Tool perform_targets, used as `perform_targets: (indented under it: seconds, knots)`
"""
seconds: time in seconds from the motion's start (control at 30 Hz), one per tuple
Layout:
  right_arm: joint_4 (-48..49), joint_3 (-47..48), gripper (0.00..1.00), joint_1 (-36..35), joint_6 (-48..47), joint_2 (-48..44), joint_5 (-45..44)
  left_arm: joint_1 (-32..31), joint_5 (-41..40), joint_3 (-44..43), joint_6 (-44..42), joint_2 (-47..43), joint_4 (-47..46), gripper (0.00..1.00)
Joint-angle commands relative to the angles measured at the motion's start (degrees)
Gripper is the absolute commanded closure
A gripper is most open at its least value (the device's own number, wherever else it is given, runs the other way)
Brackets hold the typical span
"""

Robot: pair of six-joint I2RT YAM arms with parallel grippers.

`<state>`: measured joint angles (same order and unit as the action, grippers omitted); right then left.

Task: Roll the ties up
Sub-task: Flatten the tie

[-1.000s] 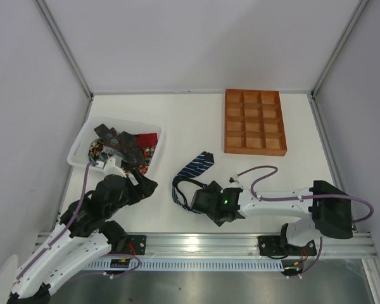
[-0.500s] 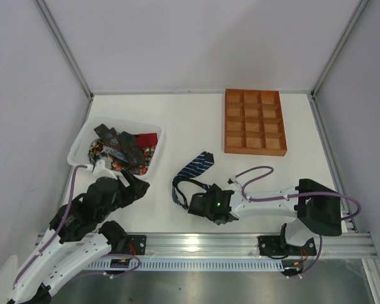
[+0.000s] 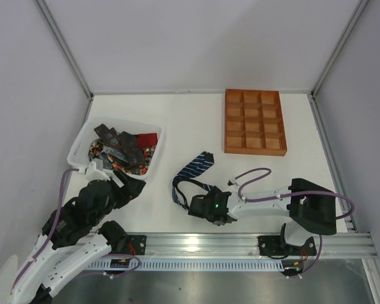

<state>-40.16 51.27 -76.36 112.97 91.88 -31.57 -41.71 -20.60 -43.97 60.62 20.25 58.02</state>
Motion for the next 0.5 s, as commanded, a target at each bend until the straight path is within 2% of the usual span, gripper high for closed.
perform_targets:
  seconds: [0.0, 0.17, 0.27, 0.3, 0.37, 0.4, 0.47]
  knots:
    - [1.22, -0.29, 0.36, 0.16, 18.34, 1.02, -2.62, -0.03, -0.32, -2.70, 0.64, 0.23, 0.52, 0.18]
    - [1.67, 0.15, 0.41, 0.07, 19.04, 1.55, -3.14, -0.12, -0.84, -3.23, 0.11, 0.32, 1.04, 0.17]
    - [2.80, -0.72, 0.60, 0.33, 19.05, 1.11, -3.41, -0.03, -0.67, -3.67, -0.41, 0.40, 1.04, 0.18]
    - [2.72, -0.64, 0.73, 0.51, 17.83, 0.68, -3.76, -0.03, -0.41, -4.02, -0.68, 0.32, 0.96, 0.17]
    - [3.07, -0.47, 0.83, 0.86, 13.88, -0.03, -6.30, -0.03, 0.38, -4.20, -2.78, 0.40, -0.01, 0.18]
    - [2.64, -0.12, 0.92, 1.73, 7.85, -1.07, -7.18, -0.03, 0.91, -4.37, -3.66, 0.49, -0.62, 0.18]
    - [2.72, 0.50, 1.00, 3.40, -1.29, -3.18, -9.55, -0.12, 2.58, -4.72, -6.21, 0.67, -2.03, 0.18]
